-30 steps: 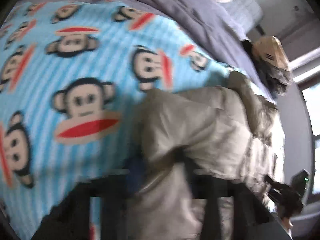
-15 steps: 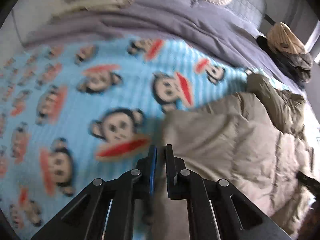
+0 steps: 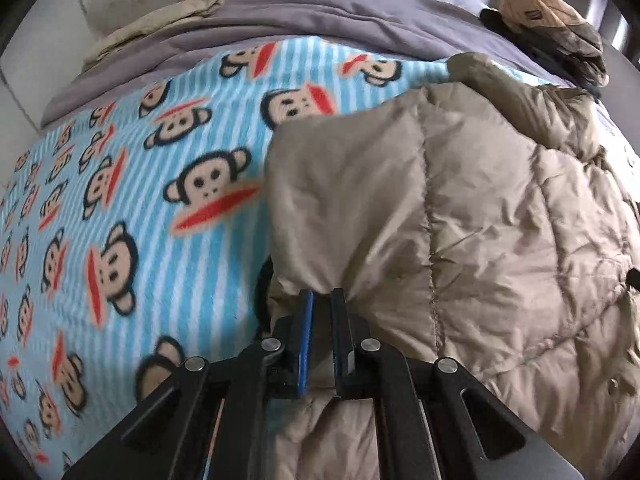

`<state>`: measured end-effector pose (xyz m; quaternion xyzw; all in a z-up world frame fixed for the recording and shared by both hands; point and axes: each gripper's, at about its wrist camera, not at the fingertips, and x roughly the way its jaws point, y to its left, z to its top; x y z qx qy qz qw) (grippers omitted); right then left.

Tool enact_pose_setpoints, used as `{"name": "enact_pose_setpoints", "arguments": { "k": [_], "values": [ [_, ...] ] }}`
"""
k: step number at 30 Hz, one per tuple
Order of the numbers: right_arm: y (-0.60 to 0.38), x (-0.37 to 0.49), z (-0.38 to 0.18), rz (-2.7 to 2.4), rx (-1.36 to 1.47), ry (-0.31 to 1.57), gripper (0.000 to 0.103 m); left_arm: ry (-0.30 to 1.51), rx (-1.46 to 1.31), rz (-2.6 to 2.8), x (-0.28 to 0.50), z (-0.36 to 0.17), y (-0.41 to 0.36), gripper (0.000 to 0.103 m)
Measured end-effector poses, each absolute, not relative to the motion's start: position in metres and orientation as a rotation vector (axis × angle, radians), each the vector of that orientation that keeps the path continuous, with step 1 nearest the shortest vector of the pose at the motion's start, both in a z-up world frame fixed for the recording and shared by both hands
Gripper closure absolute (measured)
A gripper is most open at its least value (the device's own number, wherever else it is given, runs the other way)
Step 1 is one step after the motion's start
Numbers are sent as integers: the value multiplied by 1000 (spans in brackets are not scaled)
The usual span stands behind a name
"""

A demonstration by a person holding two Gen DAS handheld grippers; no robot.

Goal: Fold large clothes

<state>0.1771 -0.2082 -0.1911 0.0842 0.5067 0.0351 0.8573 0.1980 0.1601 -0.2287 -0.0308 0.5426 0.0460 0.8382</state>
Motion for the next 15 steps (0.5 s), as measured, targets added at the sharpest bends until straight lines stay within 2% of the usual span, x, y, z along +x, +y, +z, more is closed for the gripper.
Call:
{"name": "enact_pose_setpoints", "arguments": {
  "k": [4,15],
  "values": [
    [-238,180,-209,-32,282,1117,90,1150,-33,121,196,-222,155,93],
    [-295,126,-187,25,515,1142,90,1197,-14,42,167,-190,95,93]
  ]
}}
